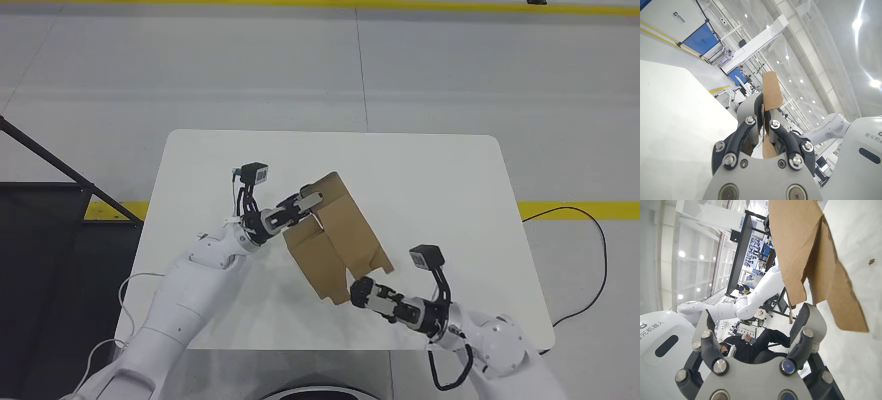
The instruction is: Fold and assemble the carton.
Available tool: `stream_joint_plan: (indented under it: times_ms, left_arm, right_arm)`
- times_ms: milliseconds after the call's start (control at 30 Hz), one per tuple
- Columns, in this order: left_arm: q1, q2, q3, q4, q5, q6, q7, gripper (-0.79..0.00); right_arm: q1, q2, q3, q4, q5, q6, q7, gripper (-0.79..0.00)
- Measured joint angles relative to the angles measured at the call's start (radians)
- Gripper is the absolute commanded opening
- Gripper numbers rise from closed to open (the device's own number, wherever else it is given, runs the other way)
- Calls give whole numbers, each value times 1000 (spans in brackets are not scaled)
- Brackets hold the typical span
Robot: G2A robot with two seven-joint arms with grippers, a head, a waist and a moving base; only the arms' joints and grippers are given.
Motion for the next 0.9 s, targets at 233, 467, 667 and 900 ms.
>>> stream_joint_plan:
  times_ms: [233, 467, 667, 900]
  left_arm:
    - [3, 0, -1, -2, 3, 0, 0, -785]
    - [6, 1, -2, -6, 2, 0, 0, -785]
    - [6, 2, 3, -4, 1, 0, 0, -785]
    - [6, 4, 9, -5, 1, 0, 0, -785]
  right_arm:
    - [9, -3, -10, 3, 0, -16, -34, 0]
    - [4, -5, -10, 7, 24, -62, -63, 0]
    - [-3, -7, -7, -3, 38, -92, -88, 0]
    - [-20, -8, 3, -24, 52, -145, -127, 0]
